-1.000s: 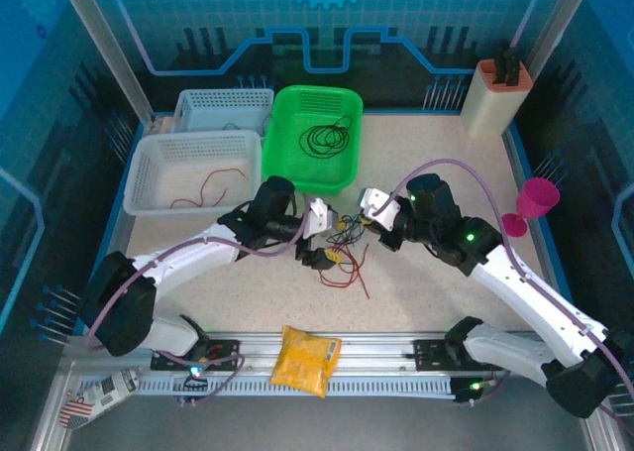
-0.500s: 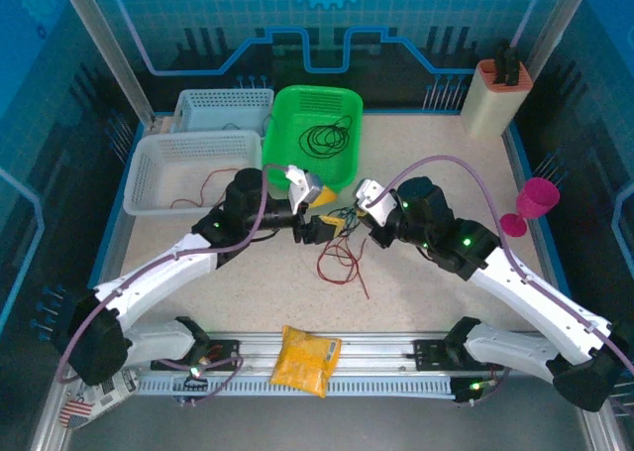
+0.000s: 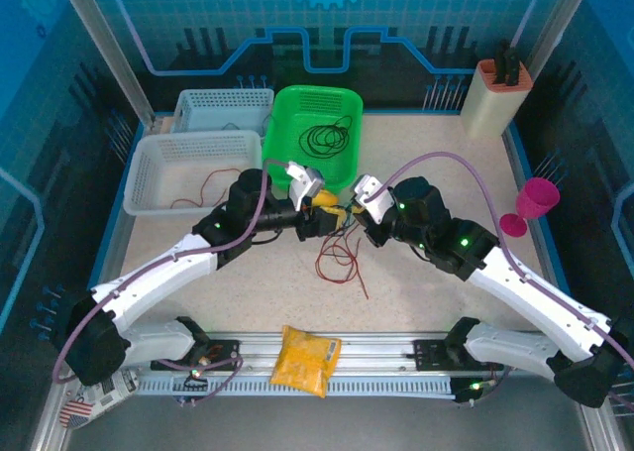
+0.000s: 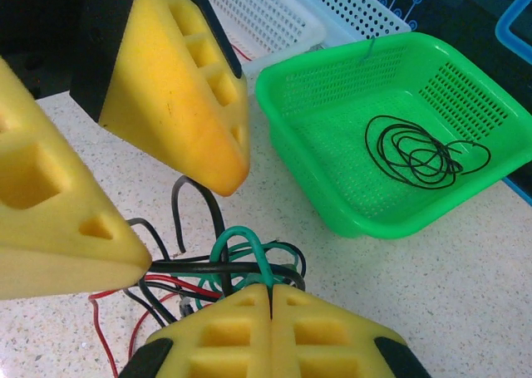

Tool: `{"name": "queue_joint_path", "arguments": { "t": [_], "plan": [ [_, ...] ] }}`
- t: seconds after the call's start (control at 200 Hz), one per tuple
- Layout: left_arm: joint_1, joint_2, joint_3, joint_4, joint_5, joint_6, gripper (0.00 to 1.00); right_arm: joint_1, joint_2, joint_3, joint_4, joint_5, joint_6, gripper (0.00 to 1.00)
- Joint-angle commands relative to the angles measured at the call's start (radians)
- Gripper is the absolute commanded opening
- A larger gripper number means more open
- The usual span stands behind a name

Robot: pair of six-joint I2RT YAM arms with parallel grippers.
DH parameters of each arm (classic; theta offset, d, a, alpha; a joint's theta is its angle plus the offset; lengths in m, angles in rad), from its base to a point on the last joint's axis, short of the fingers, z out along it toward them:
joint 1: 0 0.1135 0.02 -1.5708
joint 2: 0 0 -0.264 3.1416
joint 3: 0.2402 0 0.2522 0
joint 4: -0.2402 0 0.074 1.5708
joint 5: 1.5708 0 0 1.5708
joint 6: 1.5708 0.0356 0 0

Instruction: Untangle the cables

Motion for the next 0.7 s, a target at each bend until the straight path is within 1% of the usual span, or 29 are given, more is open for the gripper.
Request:
{"name": "queue_joint_path", "arguments": {
  "t": [0.0,0.12,0.265,0.32,0.405,0.535,0.695],
  "plan": [
    [-0.005,0.018,0.013,0.006,-0.003,-0.023,0.44,0.021,-0.012,0.039,0.037,-0.014,0.02,0.0],
    [-0.005,0.043,0.028,0.001,0.03,-0.032,0.37,0.026,-0.017,0.044,0.034,-0.012,0.025,0.0],
    [-0.006,0.061,0.035,0.016,0.056,-0.048,0.37,0.041,-0.017,0.048,0.031,-0.01,0.022,0.0],
    [-0.004,0.062,0.037,0.022,0.054,-0.048,0.36,0.044,-0.017,0.05,0.03,-0.01,0.021,0.0],
    [-0.006,0.063,0.036,0.034,0.048,-0.044,0.25,0.051,-0.018,0.053,0.025,-0.014,0.014,0.0],
    [-0.005,0.067,0.054,0.008,0.073,-0.017,0.0,0.052,-0.02,0.061,0.007,-0.013,0.004,0.0],
    [-0.004,0.061,0.073,-0.064,0.103,0.037,0.0,0.032,-0.02,0.092,-0.057,-0.033,-0.062,0.0]
  ]
}}
